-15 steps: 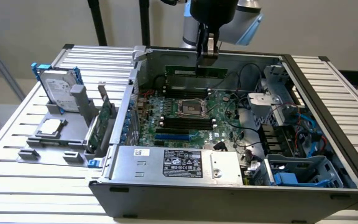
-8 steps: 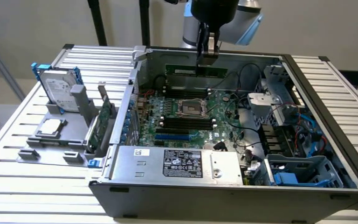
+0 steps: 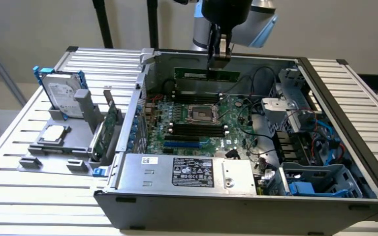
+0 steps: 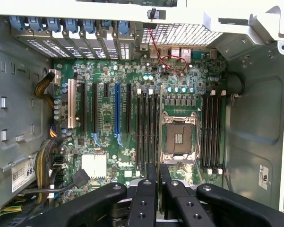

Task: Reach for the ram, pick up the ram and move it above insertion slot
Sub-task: 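Pick up the ram and move it above insertion slot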

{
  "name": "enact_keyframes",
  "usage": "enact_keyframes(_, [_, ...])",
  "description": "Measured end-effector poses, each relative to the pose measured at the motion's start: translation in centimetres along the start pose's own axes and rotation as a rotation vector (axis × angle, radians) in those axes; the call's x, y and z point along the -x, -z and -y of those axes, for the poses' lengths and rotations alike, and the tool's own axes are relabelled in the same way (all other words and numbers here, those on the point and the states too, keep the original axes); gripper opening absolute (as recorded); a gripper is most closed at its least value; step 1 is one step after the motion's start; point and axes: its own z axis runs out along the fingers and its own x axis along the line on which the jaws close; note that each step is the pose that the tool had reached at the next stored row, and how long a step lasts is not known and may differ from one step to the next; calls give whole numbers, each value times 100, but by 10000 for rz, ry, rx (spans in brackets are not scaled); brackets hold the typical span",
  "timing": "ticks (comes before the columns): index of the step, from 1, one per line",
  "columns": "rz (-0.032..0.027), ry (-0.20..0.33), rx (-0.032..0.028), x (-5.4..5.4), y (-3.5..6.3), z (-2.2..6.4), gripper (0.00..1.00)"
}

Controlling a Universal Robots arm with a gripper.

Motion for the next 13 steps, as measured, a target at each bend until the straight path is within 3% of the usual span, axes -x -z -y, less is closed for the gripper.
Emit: enact_keyframes(13, [0,-1,0,0,0,0,14])
